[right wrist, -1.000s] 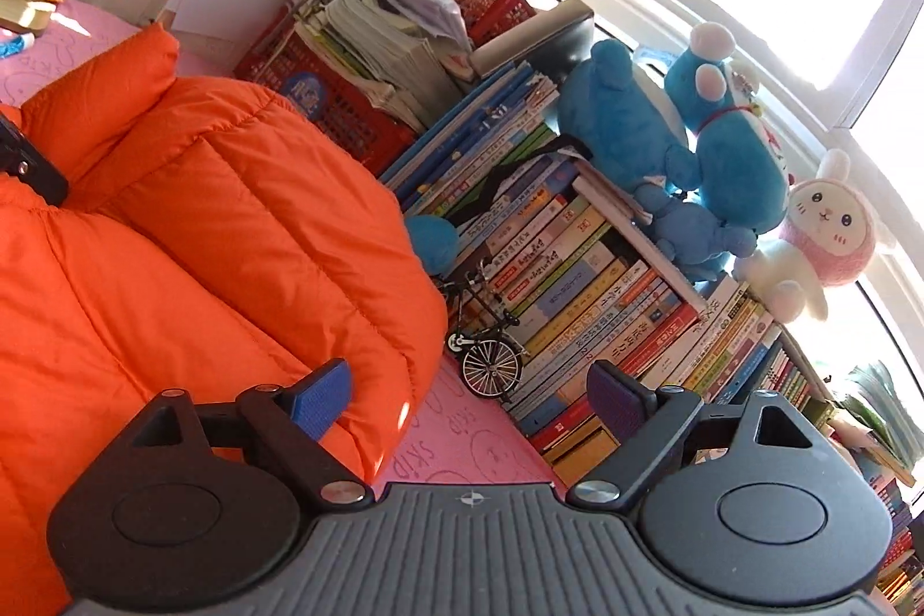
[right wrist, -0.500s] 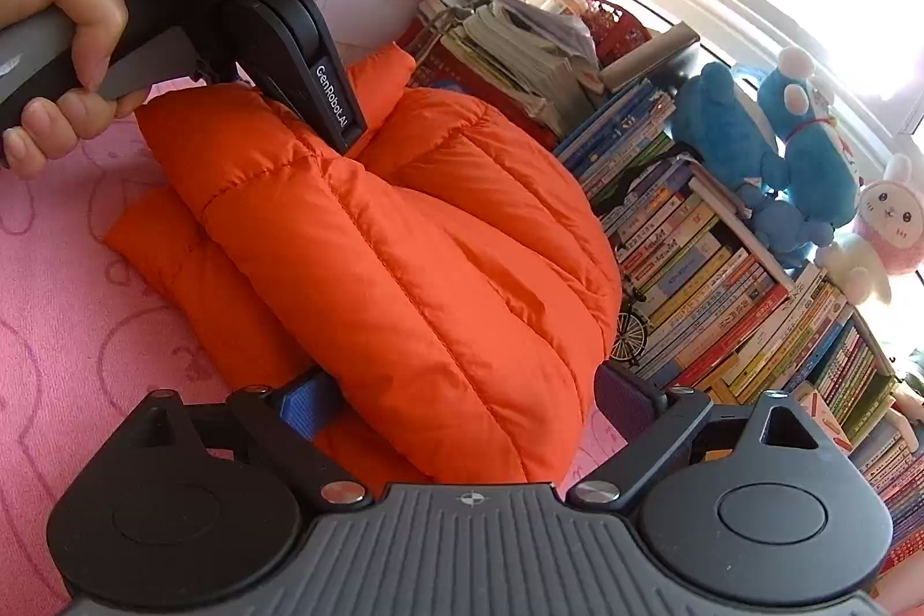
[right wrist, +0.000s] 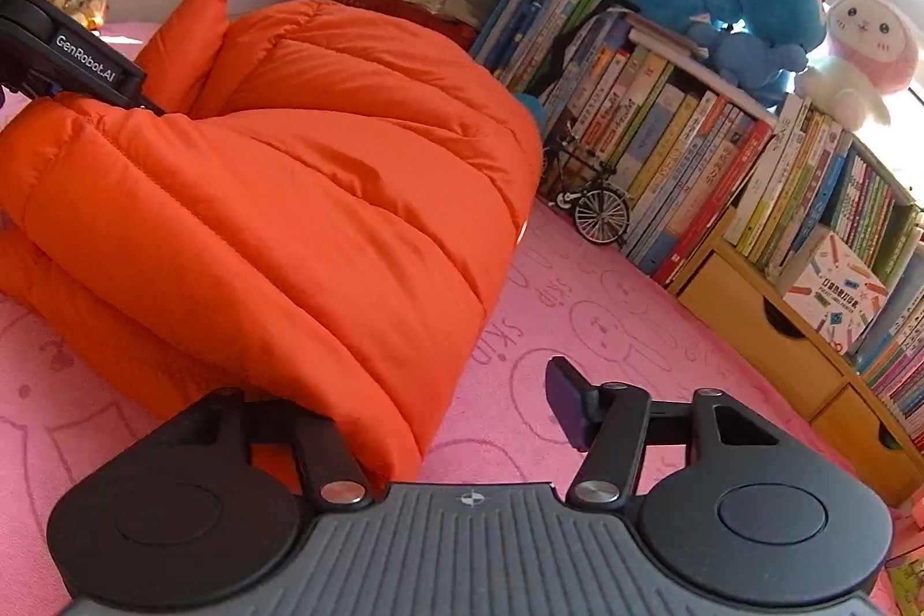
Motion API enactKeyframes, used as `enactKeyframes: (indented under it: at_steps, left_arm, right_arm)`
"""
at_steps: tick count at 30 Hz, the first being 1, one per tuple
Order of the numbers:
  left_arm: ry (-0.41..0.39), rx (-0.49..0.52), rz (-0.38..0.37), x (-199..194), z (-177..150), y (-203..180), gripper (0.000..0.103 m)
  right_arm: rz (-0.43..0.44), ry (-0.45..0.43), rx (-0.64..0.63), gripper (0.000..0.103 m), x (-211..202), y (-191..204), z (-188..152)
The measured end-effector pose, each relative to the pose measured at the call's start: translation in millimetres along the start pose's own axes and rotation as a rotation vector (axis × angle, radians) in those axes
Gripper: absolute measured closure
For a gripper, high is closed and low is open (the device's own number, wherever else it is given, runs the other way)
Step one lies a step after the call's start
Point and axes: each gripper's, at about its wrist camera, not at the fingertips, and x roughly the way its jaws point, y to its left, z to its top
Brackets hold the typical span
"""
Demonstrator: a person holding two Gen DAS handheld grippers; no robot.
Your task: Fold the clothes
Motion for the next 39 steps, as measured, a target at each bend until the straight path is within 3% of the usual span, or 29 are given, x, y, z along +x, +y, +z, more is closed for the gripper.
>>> enactKeyframes:
  at_steps: [4,6,8,9,11,18,20,23,26,31,33,35,37,38,39]
  left_arm:
    - [0.021,0.048,0.074,-21.7,10.6,6.9,0.028]
    - [0.01,0.111,0.171,-37.5,22.9,3.8,0.038]
    - [-0.029,0.194,0.322,-52.8,37.0,-5.1,0.046]
    - [-0.067,0.208,0.337,-62.0,46.0,-10.5,0.046]
    - [-0.137,0.251,0.31,-70.4,57.9,-30.0,0.046]
    - [-0.326,0.527,0.049,-50.7,68.2,-138.5,0.043]
    - [-0.28,0.577,0.114,-23.7,58.8,-146.8,0.044]
    - [-0.171,0.521,0.196,7.1,44.9,-117.4,0.045]
    - [-0.155,0.476,0.236,8.7,34.9,-88.4,0.044]
    - [-0.149,0.448,0.276,11.1,26.8,-76.6,0.043]
    - [-0.14,0.412,0.286,12.9,28.0,-71.1,0.043]
    - [-0.131,0.374,0.295,14.8,29.4,-65.3,0.043]
    - [-0.116,0.324,0.295,17.6,30.5,-58.7,0.043]
    - [-0.111,0.306,0.295,19.0,30.8,-57.1,0.043]
    - [-0.107,0.289,0.295,20.3,31.0,-55.9,0.043]
  right_arm:
    - [0.05,0.001,0.04,0.077,4.8,1.9,1.3]
    - [0.06,0.001,0.05,0.083,0.6,2.6,0.2]
    - [0.066,0.004,0.068,0.085,-2.5,1.8,-1.0]
    - [0.065,0.003,0.075,0.086,-3.8,1.1,-1.5]
    - [0.061,-0.001,0.083,0.086,-7.1,0.6,-2.4]
    - [0.013,-0.021,0.028,0.087,-16.7,7.5,-7.1]
    - [-0.001,-0.028,0.009,0.086,-19.6,9.0,-8.9]
    - [-0.023,-0.054,-0.018,0.086,-23.8,11.0,-13.8]
    - [-0.045,-0.08,-0.045,0.078,-28.0,13.0,-18.9]
    - [-0.059,-0.17,-0.079,0.05,-9.3,29.0,-0.9]
    - [-0.076,-0.182,-0.061,0.03,4.6,25.6,13.2]
    - [-0.065,-0.176,-0.027,0.023,21.2,19.3,23.4]
    - [-0.03,-0.163,-0.004,0.034,31.7,13.5,28.2]
    - [-0.04,-0.166,-0.033,0.051,32.0,13.9,27.2]
    - [-0.054,-0.171,-0.068,0.057,31.7,14.7,25.7]
